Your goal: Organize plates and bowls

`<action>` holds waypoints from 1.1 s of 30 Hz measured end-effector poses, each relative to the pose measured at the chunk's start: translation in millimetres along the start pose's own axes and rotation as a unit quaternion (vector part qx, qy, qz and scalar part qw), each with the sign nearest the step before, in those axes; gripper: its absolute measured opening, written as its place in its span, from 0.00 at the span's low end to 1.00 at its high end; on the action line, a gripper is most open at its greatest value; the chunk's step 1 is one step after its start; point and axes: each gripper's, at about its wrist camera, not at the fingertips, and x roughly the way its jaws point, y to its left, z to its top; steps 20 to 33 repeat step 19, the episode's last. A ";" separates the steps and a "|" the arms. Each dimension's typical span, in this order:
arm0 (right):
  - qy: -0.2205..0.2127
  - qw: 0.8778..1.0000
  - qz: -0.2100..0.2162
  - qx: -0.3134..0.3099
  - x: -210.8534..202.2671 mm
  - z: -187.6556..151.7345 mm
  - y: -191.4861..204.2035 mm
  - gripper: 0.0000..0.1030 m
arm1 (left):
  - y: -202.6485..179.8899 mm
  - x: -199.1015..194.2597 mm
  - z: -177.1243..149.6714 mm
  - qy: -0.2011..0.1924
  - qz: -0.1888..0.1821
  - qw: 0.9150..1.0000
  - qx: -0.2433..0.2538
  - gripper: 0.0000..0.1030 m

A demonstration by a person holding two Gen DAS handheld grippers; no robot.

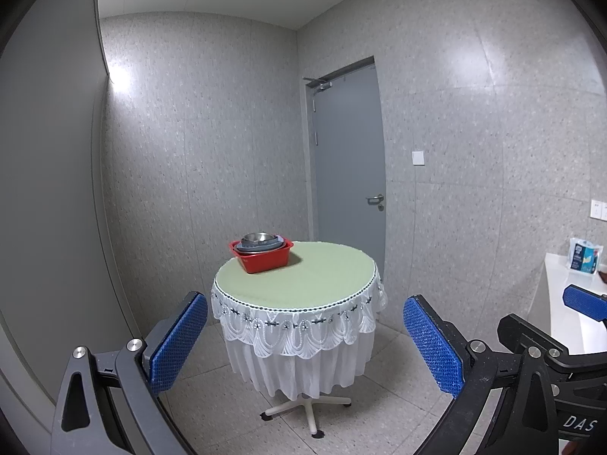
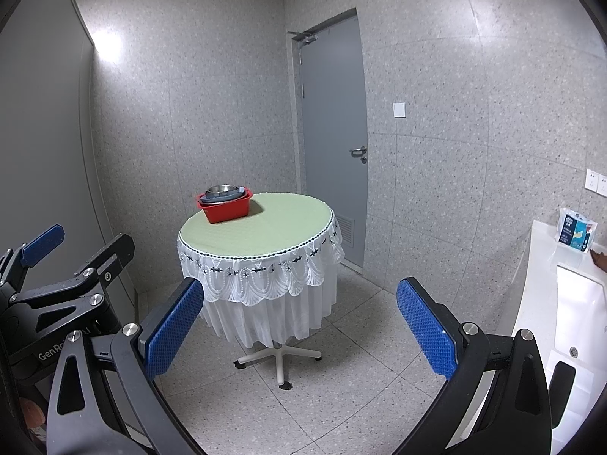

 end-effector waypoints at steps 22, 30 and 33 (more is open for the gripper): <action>-0.003 1.000 -0.005 0.003 -11.6 0.4 10.8 1.00 | 6.6 -19.6 0.5 -0.004 -0.002 1.000 0.003 0.99; -0.003 1.000 -0.005 0.003 -11.6 0.4 10.8 1.00 | 6.6 -19.6 0.5 -0.004 -0.002 1.000 0.003 0.99; -0.003 1.000 -0.005 0.003 -11.6 0.4 10.8 1.00 | 6.6 -19.6 0.5 -0.004 -0.002 1.000 0.003 0.99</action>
